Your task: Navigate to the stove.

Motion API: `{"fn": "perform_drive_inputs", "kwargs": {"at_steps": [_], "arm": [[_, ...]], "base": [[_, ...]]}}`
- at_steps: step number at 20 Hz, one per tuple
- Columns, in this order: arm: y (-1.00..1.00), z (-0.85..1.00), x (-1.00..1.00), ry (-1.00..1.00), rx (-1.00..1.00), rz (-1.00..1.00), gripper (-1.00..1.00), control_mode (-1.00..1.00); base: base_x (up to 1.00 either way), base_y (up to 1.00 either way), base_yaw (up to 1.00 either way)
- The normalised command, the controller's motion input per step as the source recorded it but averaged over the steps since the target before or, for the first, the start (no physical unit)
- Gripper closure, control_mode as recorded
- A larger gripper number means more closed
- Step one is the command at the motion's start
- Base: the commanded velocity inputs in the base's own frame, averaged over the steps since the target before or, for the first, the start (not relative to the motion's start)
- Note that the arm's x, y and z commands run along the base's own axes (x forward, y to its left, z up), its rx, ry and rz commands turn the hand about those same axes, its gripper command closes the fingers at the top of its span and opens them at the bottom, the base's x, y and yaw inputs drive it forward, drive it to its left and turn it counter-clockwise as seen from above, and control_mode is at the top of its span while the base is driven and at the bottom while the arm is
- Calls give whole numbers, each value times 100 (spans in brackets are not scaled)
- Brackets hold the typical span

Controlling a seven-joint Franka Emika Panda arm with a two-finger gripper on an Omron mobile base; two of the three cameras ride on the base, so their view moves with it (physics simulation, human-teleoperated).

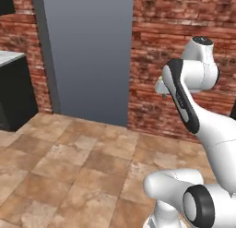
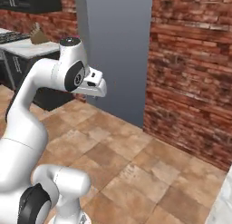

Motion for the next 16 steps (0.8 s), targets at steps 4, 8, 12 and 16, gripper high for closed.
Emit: {"fn": "perform_drive_inputs", "kwargs": {"at_steps": [4, 8, 12, 16], "arm": [[0, 0, 0, 0, 0, 0, -100, 100], [0, 0, 0, 0, 0, 0, -100, 100], [0, 0, 0, 0, 0, 0, -100, 100], [0, 0, 0, 0, 0, 0, -100, 100]], "base": [[-14, 0, 100], [-13, 0, 100], [-3, 0, 96], [14, 0, 82]]}}
